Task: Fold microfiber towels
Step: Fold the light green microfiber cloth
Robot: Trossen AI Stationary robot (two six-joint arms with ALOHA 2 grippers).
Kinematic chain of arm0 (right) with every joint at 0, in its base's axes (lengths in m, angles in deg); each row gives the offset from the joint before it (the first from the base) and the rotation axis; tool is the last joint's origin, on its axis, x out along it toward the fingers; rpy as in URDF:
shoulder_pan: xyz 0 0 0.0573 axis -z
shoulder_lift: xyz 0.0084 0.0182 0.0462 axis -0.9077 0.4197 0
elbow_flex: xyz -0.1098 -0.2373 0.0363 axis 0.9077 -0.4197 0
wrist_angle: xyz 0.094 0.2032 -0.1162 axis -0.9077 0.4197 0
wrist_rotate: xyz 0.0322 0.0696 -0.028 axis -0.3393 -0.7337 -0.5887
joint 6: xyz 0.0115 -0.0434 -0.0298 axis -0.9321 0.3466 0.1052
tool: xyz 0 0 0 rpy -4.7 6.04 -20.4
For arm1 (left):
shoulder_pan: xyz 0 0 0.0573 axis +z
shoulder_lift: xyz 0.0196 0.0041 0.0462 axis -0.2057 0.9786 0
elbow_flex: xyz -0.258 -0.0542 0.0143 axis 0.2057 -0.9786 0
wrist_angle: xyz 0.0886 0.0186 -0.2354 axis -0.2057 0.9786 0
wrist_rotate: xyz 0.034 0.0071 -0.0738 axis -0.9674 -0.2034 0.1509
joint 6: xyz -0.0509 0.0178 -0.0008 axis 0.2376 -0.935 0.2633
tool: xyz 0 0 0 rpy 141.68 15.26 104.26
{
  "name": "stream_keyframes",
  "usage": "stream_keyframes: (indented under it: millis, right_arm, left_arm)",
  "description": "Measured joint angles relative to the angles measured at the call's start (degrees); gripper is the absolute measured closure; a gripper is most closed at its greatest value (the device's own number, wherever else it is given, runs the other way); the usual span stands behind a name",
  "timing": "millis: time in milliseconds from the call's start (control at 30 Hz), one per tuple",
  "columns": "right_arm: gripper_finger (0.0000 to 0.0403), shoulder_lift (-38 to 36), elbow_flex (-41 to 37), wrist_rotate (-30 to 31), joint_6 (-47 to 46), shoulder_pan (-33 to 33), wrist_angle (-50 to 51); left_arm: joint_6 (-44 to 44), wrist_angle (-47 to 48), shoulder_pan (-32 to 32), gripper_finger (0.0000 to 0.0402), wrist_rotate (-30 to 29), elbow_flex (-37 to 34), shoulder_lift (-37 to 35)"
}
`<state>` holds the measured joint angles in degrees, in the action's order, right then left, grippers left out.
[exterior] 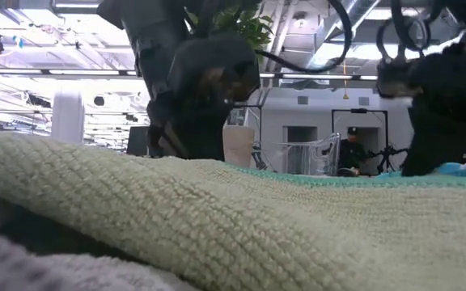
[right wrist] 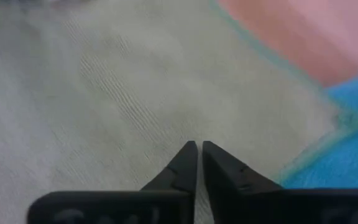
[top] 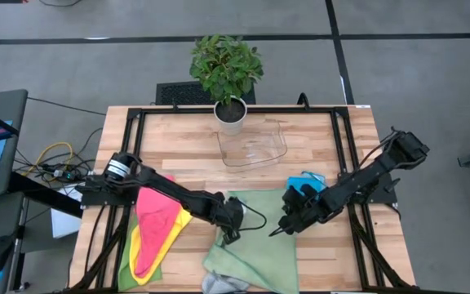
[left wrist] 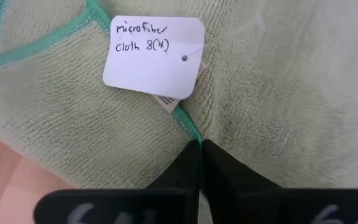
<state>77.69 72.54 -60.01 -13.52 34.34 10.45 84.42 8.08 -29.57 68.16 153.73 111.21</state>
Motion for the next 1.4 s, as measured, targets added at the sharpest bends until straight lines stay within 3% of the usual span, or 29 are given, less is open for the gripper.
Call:
stream_keyframes:
  millis: [233, 500, 633, 800, 933, 1133, 1400]
  right_arm:
    - [0.0394, 0.0, -4.0, -2.5, -2.2, 0.2, -4.1]
    - [0.0362, 0.0, -4.1, -3.0, -1.7, 0.2, -4.4]
    - [0.0369, 0.0, -4.1, -3.1, -1.5, 0.2, -4.4]
    - [0.0388, 0.0, -4.1, -4.4, -1.5, 0.2, -4.4]
    - [0.0384, 0.0, -4.1, -4.4, -1.5, 0.2, -4.4]
    - [0.0368, 0.0, -4.1, -4.6, -1.5, 0.2, -4.4]
    - [0.0383, 0.0, -4.0, -4.6, -1.4, 0.1, -4.7]
  left_arm:
    - [0.9, 4.4, 0.4, 0.0400, -0.5, 0.0, -5.9]
    - [2.1, 15.5, 0.0, 0.0401, -6.1, 0.0, -9.9]
    - [2.1, 14.4, -0.6, 0.0401, -5.8, -0.4, -9.7]
    - [5.5, 20.7, -1.0, 0.0401, -10.5, -0.6, -9.4]
    - [8.3, 20.2, -0.6, 0.0401, -11.8, -2.7, -10.2]
    - [16.8, 17.6, -1.0, 0.0401, -12.9, -8.8, -10.2]
    - [38.9, 18.4, -4.2, 0.0392, -15.4, -14.7, -10.2]
